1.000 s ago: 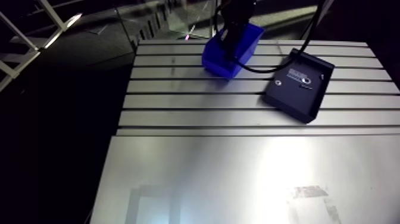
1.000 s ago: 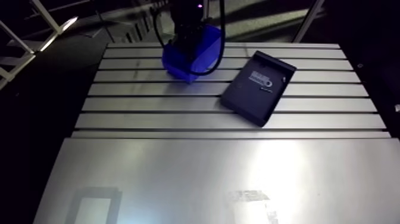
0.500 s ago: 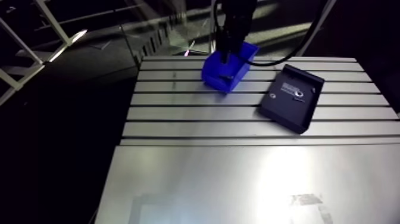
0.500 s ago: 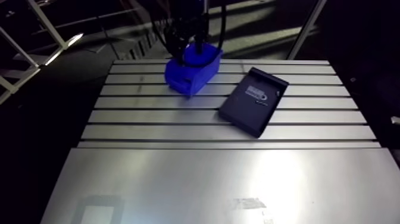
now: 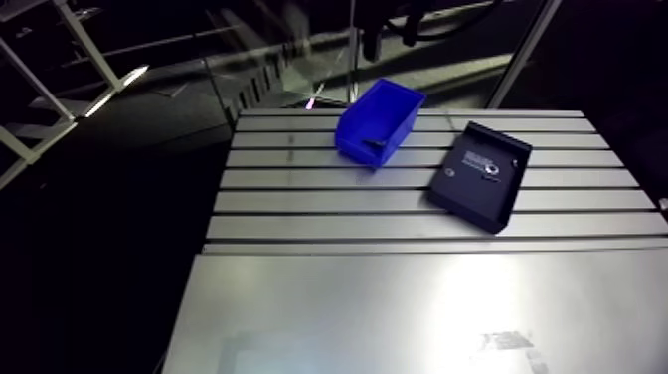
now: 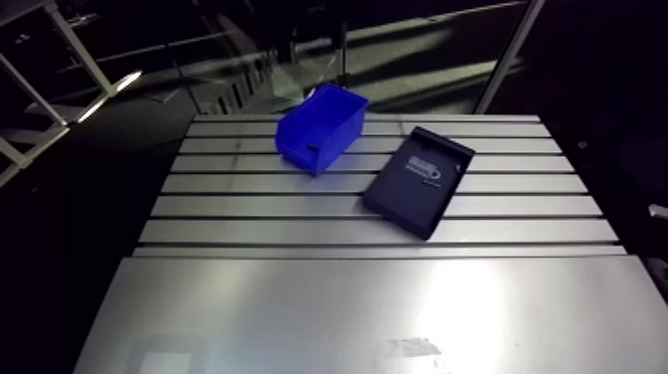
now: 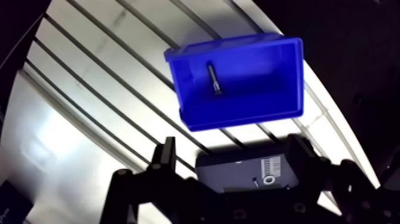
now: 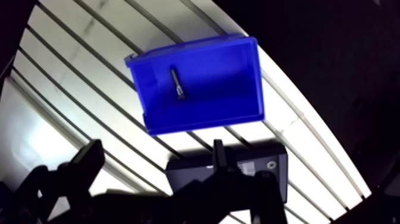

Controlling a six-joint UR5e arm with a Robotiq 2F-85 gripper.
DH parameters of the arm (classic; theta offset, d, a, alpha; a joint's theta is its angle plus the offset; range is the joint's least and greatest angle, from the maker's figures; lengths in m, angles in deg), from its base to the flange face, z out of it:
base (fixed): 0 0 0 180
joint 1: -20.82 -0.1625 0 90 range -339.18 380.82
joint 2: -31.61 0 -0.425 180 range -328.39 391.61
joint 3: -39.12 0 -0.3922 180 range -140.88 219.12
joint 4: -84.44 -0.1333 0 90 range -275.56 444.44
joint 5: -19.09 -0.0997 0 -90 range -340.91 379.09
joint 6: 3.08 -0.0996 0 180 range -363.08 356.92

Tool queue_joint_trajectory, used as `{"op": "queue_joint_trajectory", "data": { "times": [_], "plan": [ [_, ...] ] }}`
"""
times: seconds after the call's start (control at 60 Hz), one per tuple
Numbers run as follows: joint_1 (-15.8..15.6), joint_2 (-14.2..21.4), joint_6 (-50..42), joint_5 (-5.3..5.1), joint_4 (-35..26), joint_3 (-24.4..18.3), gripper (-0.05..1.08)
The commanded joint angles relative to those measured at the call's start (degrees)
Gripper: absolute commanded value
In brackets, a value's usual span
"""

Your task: Pick up the M10 bolt from the tray and put it into the blue bin.

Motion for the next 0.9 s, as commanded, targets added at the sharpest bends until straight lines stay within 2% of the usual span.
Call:
{"op": "queue_joint_trajectory", "data": {
  "times": [0.017, 0.117, 0.283, 0.317, 0.35, 0.367, 0.383, 0.4, 0.417, 0.433, 0.45, 0.467, 0.483, 0.7, 0.867, 0.9],
  "plan": [
    [1.5, 5.9, -46.5, -0.36, -18.1, -12.1, 0.0],
    [2.0, 8.0, -47.6, -0.23, -18.3, -11.8, 0.0],
    [2.0, 8.2, -47.6, -0.08, -18.9, -11.8, 0.0],
    [2.1, 8.3, -47.6, 0.98, -18.8, -12.0, 0.0],
    [2.1, 8.3, -47.6, 0.98, -18.8, -12.0, 0.0],
    [2.2, 8.4, -47.6, 1.82, -18.8, -12.0, 0.0],
    [2.2, 8.4, -47.6, 1.82, -18.8, -12.0, 0.0],
    [2.5, 8.4, -47.7, 2.7, -18.8, -12.0, 0.0],
    [2.5, 8.4, -47.7, 2.7, -18.8, -12.0, 0.0],
    [2.7, 8.6, -47.8, 3.57, -18.8, -11.9, 0.0],
    [2.7, 8.6, -47.8, 3.57, -18.8, -11.9, 0.0],
    [2.9, 8.8, -47.9, 4.15, -18.7, -11.8, 0.01],
    [3.0, 9.1, -48.0, 4.32, -18.8, -11.6, 0.0],
    [3.9, 12.0, -47.7, 4.61, -18.2, -8.5, 0.0],
    [5.0, 12.8, -47.5, 4.26, -18.1, -6.5, 0.0],
    [5.0, 13.9, -47.4, 4.17, -18.0, -5.7, 0.0]
  ]
}}
